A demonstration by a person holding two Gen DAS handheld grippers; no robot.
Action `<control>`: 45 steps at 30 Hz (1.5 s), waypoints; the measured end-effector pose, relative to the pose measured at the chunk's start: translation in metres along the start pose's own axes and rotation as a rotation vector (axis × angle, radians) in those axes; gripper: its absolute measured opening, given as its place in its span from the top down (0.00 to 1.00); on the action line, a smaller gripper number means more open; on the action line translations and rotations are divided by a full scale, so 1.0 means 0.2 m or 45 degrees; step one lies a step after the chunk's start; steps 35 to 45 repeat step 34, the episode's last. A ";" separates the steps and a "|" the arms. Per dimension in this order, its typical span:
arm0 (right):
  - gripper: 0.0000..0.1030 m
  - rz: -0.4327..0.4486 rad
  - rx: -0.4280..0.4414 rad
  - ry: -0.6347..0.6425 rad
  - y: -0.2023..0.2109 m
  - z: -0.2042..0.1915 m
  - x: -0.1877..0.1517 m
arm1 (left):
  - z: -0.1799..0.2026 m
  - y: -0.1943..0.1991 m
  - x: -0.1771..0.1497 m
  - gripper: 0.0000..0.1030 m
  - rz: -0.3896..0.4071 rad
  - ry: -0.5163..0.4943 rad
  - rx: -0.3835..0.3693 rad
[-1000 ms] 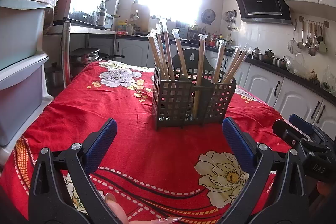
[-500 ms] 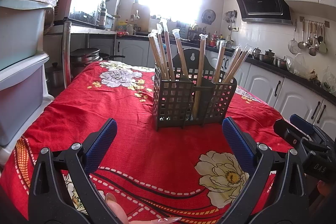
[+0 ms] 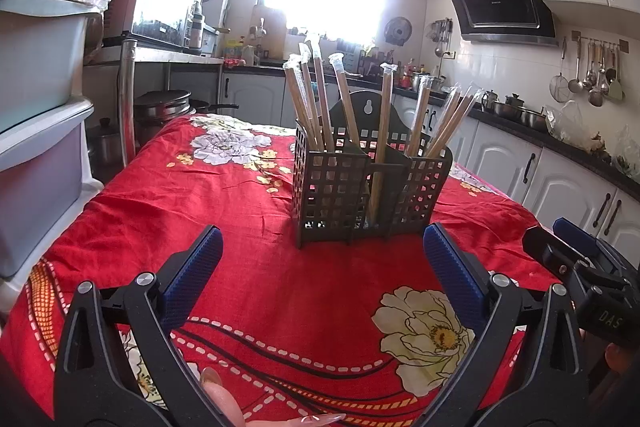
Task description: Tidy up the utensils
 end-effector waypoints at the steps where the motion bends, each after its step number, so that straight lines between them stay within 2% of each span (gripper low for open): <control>1: 0.06 0.000 0.000 0.001 0.00 0.00 0.00 | 0.00 0.00 0.00 0.10 -0.001 0.000 0.000; 14: 0.06 -0.003 0.002 0.000 0.00 0.00 0.00 | 0.00 -0.01 -0.01 0.10 -0.016 -0.001 0.014; 21: 0.06 -0.009 -0.005 -0.007 0.00 0.00 -0.01 | 0.00 -0.07 -0.05 0.10 -0.095 -0.009 0.064; 25: 0.06 -0.021 -0.011 -0.018 -0.01 0.01 -0.01 | -0.05 -0.09 -0.06 0.10 -0.140 0.049 0.072; 28: 0.06 -0.119 -0.063 -0.095 -0.04 0.13 0.01 | -0.18 -0.14 -0.02 0.10 -0.249 0.085 0.135; 30: 0.06 -0.270 -0.187 -0.106 -0.10 0.30 0.01 | -0.30 -0.22 0.01 0.10 -0.353 0.066 0.213; 32: 0.06 -0.413 -0.349 -0.135 -0.15 0.56 -0.01 | -0.47 -0.36 0.00 0.10 -0.501 0.005 0.332; 34: 0.06 -0.510 -0.446 -0.181 -0.22 0.78 -0.04 | -0.63 -0.47 -0.01 0.10 -0.564 0.002 0.440; 45: 0.06 -0.510 -0.446 -0.181 -0.22 0.78 -0.04 | -0.63 -0.47 -0.01 0.10 -0.564 0.002 0.440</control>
Point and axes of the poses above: each gripper's, at about its wrist camera, not at the fingertips, and y roughly against the way its jaws point, z to its right, x to its top, the point moved 9 cm from there along -y, roughly the way its jaws point, and after that the axes turned 10 degrees about x, right-handed, at the moved point
